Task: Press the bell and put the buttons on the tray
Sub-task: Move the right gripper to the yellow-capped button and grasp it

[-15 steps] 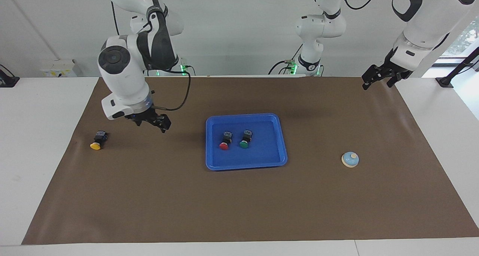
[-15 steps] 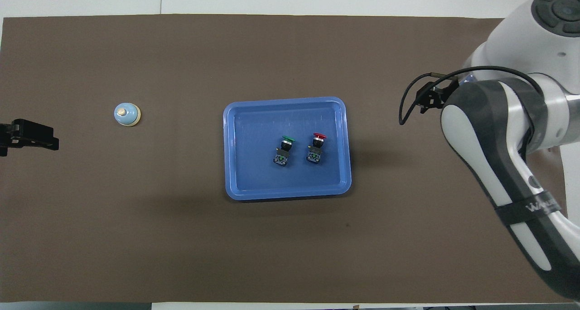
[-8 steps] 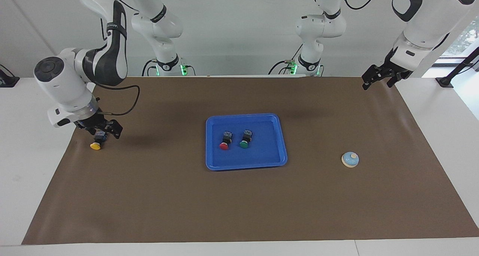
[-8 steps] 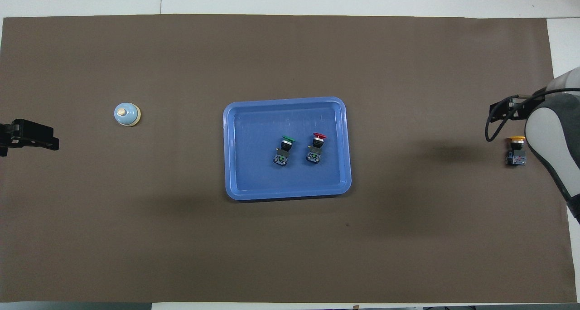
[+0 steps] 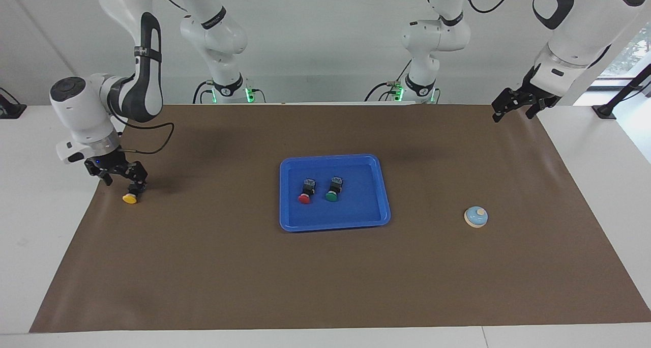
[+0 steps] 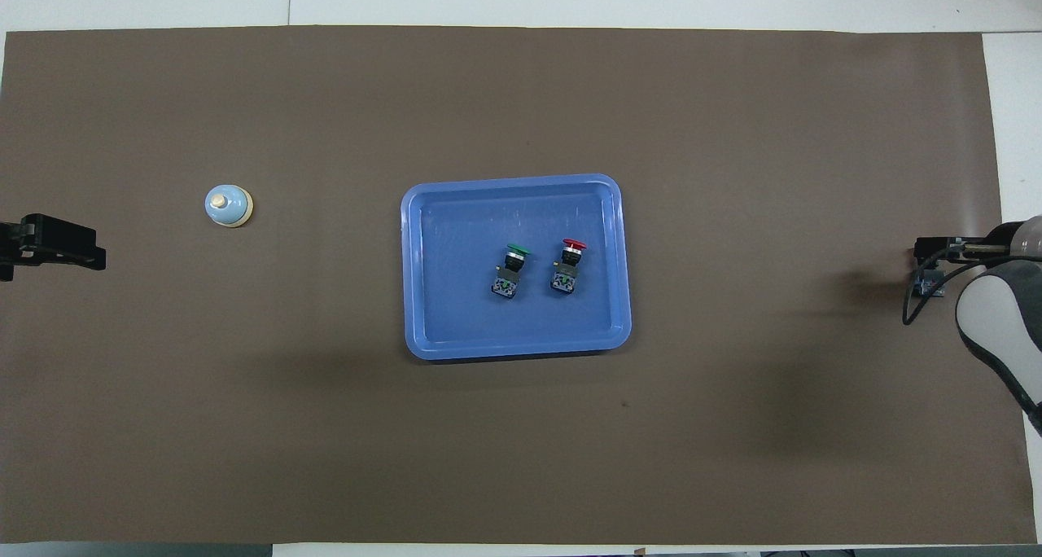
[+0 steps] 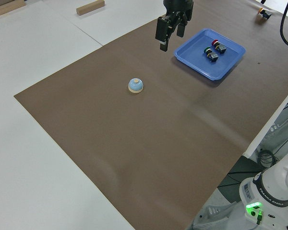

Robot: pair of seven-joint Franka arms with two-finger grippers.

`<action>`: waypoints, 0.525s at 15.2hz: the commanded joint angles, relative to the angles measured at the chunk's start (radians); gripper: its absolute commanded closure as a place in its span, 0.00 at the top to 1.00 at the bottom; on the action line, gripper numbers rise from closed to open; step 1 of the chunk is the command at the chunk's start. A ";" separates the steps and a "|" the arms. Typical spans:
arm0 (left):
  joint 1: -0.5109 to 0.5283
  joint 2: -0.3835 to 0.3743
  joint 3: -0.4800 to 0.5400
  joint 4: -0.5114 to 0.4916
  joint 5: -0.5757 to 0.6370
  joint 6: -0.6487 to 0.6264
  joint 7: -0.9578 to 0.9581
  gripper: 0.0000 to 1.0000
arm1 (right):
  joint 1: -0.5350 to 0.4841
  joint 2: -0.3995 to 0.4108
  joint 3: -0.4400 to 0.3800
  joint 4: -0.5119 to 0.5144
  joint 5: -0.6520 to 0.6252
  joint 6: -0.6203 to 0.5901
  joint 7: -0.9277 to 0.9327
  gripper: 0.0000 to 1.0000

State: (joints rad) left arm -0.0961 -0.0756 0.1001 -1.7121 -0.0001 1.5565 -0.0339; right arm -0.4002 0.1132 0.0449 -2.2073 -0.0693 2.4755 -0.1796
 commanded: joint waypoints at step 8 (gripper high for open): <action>0.001 -0.024 0.000 -0.021 0.003 -0.009 -0.006 1.00 | -0.059 0.060 0.020 -0.061 -0.003 0.118 -0.087 0.99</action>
State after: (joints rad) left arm -0.0961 -0.0756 0.1001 -1.7121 -0.0001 1.5565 -0.0338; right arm -0.4260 0.1682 0.0458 -2.2550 -0.0693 2.5661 -0.2291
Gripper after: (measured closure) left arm 0.000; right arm 0.000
